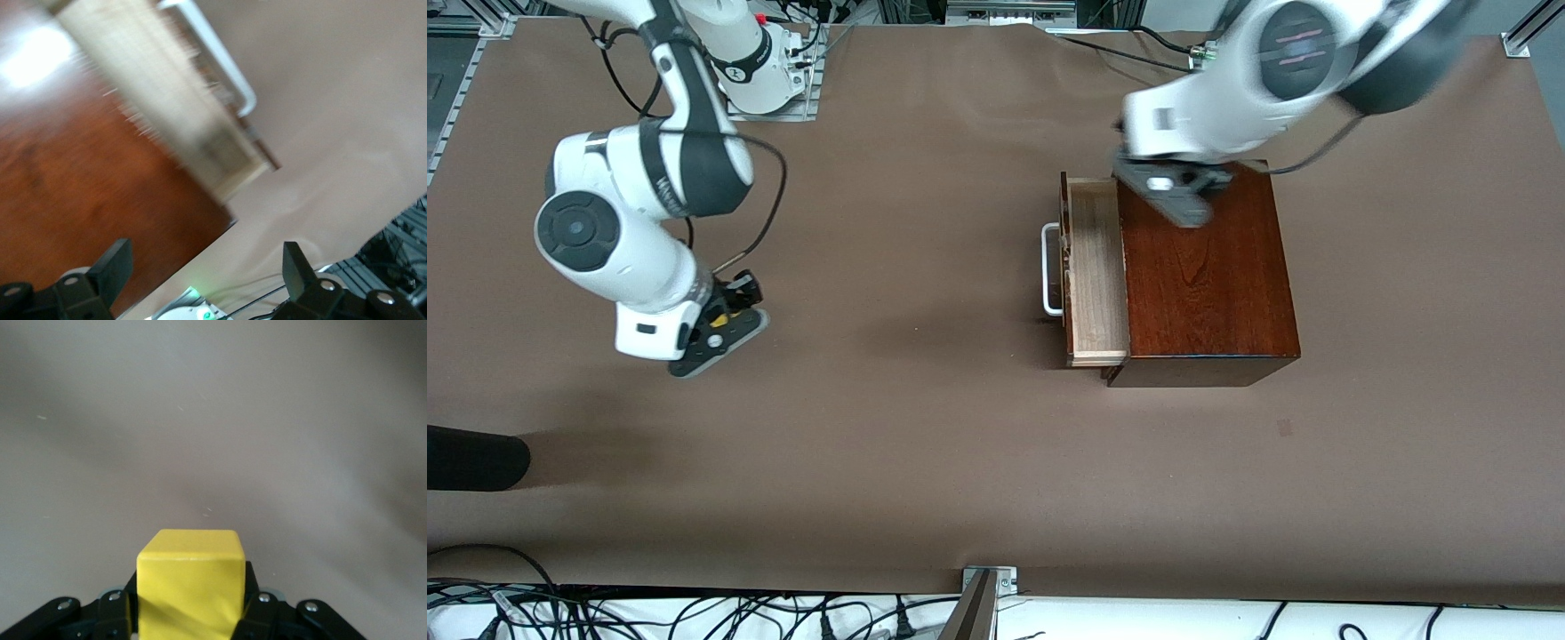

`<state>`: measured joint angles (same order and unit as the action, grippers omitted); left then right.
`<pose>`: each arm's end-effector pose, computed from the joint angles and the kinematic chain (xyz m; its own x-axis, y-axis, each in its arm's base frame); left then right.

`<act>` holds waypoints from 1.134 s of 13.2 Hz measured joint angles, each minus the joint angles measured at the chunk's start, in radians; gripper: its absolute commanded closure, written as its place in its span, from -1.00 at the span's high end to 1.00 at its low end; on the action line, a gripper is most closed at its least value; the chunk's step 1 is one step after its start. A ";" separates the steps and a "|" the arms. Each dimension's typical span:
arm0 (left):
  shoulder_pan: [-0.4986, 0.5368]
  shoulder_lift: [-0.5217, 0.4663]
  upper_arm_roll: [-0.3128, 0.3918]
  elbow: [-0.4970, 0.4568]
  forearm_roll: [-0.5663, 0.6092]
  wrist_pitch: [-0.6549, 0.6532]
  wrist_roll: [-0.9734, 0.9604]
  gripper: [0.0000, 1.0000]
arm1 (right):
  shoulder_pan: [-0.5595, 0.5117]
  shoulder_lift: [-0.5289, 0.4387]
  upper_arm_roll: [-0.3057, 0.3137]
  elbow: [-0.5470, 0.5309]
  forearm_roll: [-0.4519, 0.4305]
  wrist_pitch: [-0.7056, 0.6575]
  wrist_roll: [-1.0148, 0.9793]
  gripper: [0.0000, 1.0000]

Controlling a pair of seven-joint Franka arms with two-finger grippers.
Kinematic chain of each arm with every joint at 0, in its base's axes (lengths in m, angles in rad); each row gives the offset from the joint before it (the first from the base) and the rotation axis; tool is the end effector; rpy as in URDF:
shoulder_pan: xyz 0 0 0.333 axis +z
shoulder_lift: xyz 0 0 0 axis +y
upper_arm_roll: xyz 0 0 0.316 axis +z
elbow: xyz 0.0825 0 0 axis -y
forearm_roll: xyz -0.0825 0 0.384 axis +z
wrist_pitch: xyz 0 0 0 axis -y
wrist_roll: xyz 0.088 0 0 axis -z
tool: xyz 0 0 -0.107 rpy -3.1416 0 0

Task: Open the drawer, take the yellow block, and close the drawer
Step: 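Push the drawer shut with the left gripper while the right gripper lowers the cube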

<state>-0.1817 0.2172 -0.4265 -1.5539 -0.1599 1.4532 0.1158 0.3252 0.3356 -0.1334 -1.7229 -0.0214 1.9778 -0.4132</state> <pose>0.4845 -0.3341 0.5127 0.6985 -0.6666 -0.2601 -0.6079 -0.7446 0.2759 0.6260 0.1273 0.3852 0.8108 0.5772 -0.0968 0.5818 -0.8129 0.0260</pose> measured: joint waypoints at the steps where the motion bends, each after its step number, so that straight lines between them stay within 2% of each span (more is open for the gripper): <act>1: -0.043 0.068 -0.004 0.048 0.000 0.002 0.000 1.00 | -0.028 -0.008 0.001 -0.073 0.000 0.079 0.001 -1.00; 4: -0.125 0.220 -0.006 0.110 0.019 0.122 0.068 1.00 | -0.082 -0.019 0.006 -0.291 0.001 0.321 0.024 -1.00; 7: -0.209 0.302 -0.007 0.121 0.143 0.253 0.231 1.00 | -0.127 -0.017 0.038 -0.432 0.003 0.485 0.106 -1.00; 12: -0.281 0.399 -0.006 0.117 0.361 0.296 0.480 1.00 | -0.132 0.024 0.089 -0.492 0.004 0.595 0.347 -1.00; 15: -0.283 0.439 0.000 0.105 0.396 0.294 0.542 1.00 | -0.135 0.066 0.090 -0.509 0.004 0.653 0.389 -1.00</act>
<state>-0.4650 0.6559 -0.4269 -1.4489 0.2361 1.7471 0.6577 0.1907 0.4018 -0.0438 -2.2320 -0.0176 2.6311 -0.0238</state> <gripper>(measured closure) 0.000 0.445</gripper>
